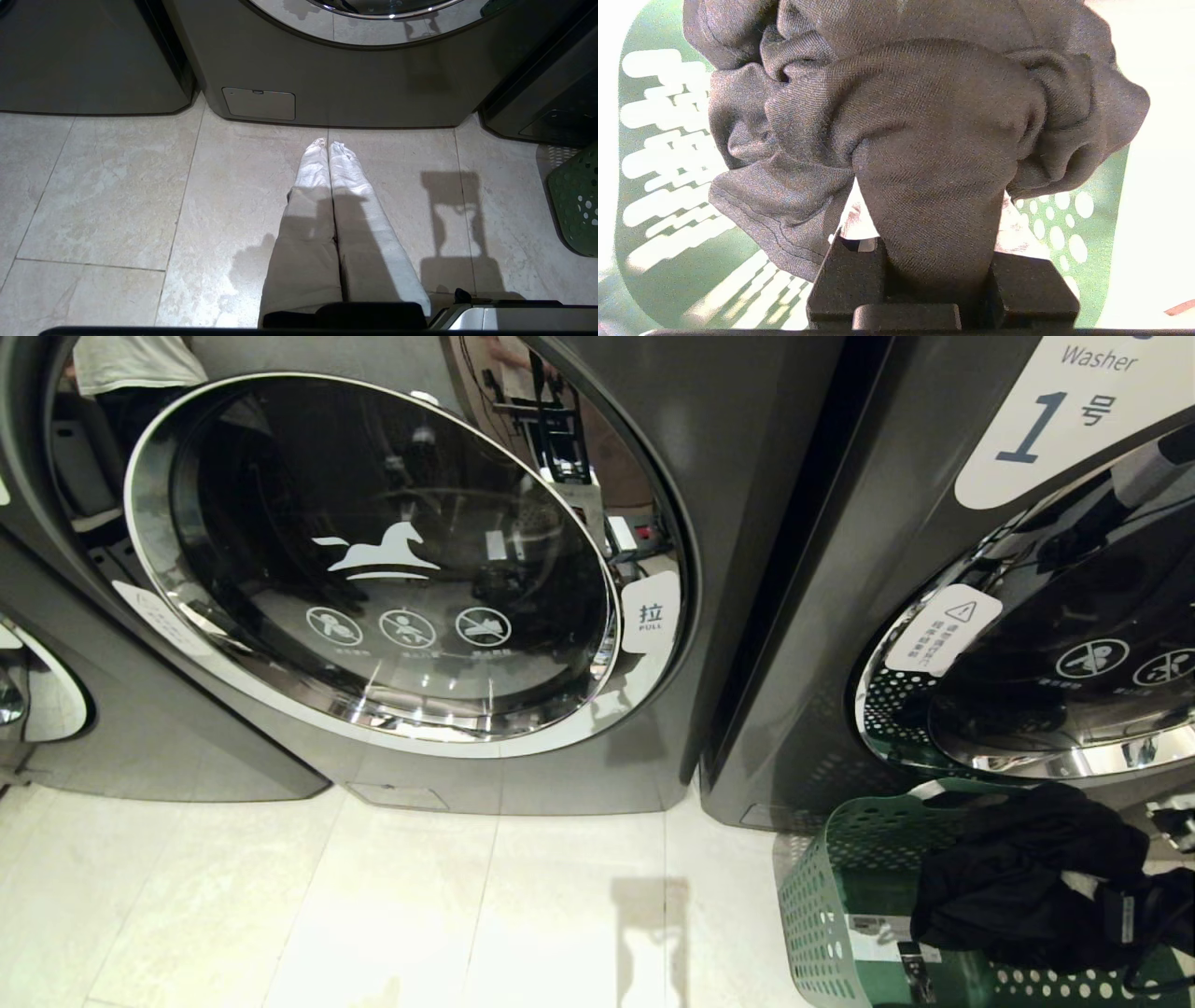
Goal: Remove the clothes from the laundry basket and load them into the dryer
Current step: Take the clothes out of the basket
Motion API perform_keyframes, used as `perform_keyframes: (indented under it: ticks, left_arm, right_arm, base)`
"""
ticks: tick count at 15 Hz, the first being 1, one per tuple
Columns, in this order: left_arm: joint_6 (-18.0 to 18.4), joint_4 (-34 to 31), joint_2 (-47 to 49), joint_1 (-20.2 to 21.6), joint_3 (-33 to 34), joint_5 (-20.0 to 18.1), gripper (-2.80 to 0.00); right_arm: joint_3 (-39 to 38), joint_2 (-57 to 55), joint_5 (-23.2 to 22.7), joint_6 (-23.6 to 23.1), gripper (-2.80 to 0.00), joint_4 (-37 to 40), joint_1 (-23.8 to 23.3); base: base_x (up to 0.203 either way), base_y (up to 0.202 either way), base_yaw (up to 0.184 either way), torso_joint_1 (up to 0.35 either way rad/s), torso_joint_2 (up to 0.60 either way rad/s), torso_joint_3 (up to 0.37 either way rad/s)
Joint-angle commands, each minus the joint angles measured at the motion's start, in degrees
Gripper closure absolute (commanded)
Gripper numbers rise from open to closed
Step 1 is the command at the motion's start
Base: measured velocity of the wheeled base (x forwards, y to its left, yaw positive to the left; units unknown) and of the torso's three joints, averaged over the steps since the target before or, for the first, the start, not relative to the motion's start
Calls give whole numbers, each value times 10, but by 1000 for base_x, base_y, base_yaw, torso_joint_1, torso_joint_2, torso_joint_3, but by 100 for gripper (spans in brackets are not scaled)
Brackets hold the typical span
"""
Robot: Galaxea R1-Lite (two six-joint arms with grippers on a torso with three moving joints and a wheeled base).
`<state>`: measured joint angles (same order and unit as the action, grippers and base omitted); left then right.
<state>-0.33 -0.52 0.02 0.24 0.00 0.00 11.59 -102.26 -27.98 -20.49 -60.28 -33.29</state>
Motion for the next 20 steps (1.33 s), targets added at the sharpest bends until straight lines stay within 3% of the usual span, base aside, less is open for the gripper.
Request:
perform_keyframes:
  ticks: [1,4,6,8,10,11,14,17,20]
  left_arm:
    - [0,0,0,0,1,0,0]
    - [0,0,-1,0,1,0,0]
    - [0,0,-1,0,1,0,0]
    - [0,0,-1,0,1,0,0]
    - [0,0,-1,0,1,0,0]
    - [0,0,-1,0,1,0,0]
    - [0,0,-1,0,1,0,0]
    - [0,0,-1,0,1,0,0]
    - [0,0,-1,0,1,0,0]
  right_arm:
    - [-60,153,-10,-7,0,1,3]
    - [-106,309,-5,-6,0,54,56]
    - [-118,356,65,15,0,78,157]
    - [-123,393,169,67,0,101,264]
    - [-125,456,251,129,0,176,356]
    - [-125,504,272,150,0,234,374]
    - [-126,674,289,159,0,410,395]
    - [-124,831,262,138,0,537,368]
    - [-121,913,245,122,0,591,334]
  base:
    - [0,0,0,0,0,0]
    - [0,0,0,0,0,0]
    - [0,0,0,0,0,0]
    - [0,0,0,0,0,0]
    - [0,0,0,0,0,0]
    - [0,0,0,0,0,0]
    - [0,0,0,0,0,0]
    - [0,0,0,0,0,0]
    - [0,0,0,0,0,0]
